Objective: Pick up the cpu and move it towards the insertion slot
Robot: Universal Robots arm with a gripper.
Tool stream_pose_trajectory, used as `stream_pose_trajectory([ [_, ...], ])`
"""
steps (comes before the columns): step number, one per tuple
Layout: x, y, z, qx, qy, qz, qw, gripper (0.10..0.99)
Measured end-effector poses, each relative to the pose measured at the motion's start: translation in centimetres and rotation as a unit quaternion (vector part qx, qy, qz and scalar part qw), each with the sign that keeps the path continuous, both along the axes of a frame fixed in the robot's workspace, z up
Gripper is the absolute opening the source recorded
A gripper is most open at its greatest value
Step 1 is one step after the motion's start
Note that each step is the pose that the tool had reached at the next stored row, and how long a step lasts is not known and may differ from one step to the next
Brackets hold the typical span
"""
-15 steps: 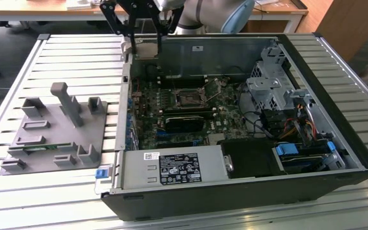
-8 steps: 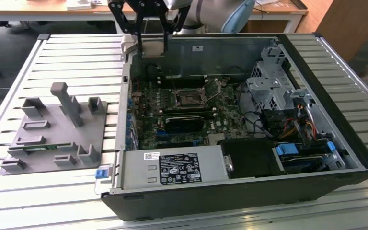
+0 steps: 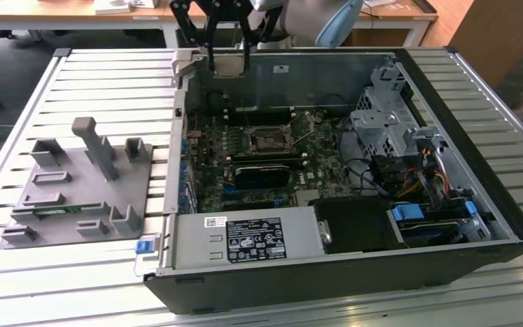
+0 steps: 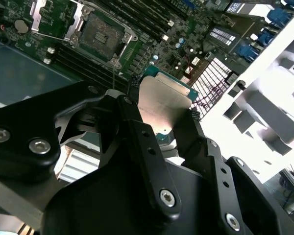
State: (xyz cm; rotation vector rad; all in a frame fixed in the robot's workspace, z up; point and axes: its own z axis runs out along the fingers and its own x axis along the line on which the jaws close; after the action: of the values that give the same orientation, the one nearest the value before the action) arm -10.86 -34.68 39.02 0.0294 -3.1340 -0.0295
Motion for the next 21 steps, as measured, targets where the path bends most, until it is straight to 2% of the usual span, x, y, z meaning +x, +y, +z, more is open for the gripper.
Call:
stream_pose_trajectory([
  [21, 4.55, 1.97, -0.27, 0.0000, 0.0000, 0.000, 1.0000, 0.529],
])
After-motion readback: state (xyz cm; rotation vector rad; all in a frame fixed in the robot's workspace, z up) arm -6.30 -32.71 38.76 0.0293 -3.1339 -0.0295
